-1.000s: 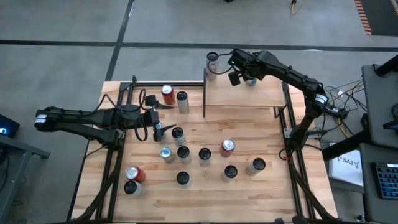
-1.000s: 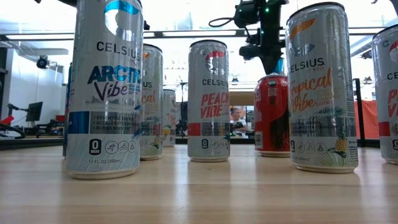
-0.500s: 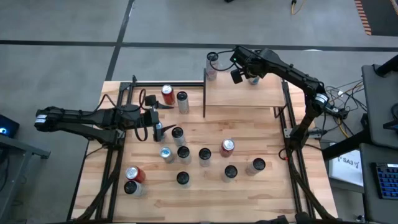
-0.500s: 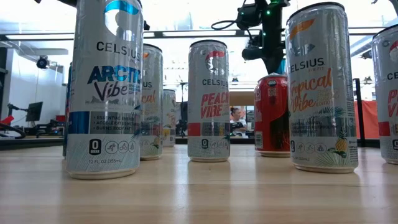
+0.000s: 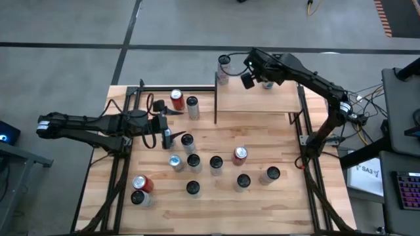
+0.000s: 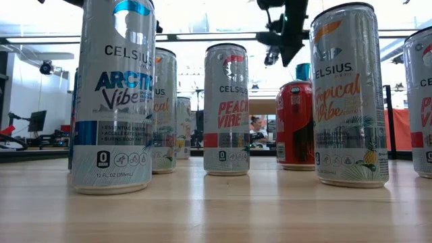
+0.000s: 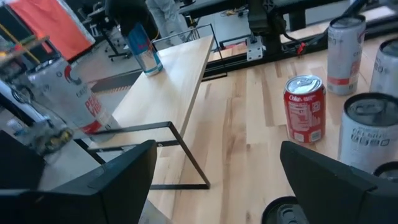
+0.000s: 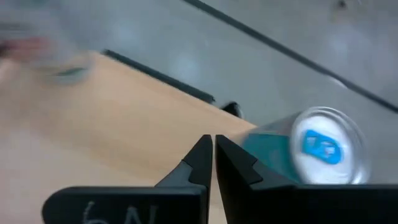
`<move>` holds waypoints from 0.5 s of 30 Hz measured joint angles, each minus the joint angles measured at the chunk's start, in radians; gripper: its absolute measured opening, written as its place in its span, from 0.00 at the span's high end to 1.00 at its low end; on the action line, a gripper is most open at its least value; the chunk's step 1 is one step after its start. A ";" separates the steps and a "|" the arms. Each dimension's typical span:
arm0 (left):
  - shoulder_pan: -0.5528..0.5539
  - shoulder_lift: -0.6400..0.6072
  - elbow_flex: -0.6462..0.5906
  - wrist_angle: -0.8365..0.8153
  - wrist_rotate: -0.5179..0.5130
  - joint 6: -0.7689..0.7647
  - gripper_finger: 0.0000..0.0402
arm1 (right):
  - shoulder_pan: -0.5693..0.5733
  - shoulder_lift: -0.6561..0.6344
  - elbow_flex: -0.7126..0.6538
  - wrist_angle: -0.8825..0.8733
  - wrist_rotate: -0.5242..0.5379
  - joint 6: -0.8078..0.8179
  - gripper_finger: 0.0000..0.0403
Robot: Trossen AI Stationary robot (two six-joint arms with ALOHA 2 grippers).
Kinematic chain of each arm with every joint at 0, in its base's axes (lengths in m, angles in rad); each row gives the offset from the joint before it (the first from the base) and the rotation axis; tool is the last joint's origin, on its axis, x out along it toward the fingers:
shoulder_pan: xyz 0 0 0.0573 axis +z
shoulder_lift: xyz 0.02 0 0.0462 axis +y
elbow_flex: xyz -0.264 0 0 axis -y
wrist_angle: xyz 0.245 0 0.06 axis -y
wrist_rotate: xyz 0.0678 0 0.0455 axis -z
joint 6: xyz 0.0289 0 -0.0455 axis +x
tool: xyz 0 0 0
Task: Place canned beverage on shelf
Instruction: Put the top white blue soda can on the shelf
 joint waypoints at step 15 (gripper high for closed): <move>-0.002 0.020 -0.002 -0.010 0.221 -0.330 0.19 | 0.353 -0.070 -0.011 0.124 -0.001 -0.152 0.97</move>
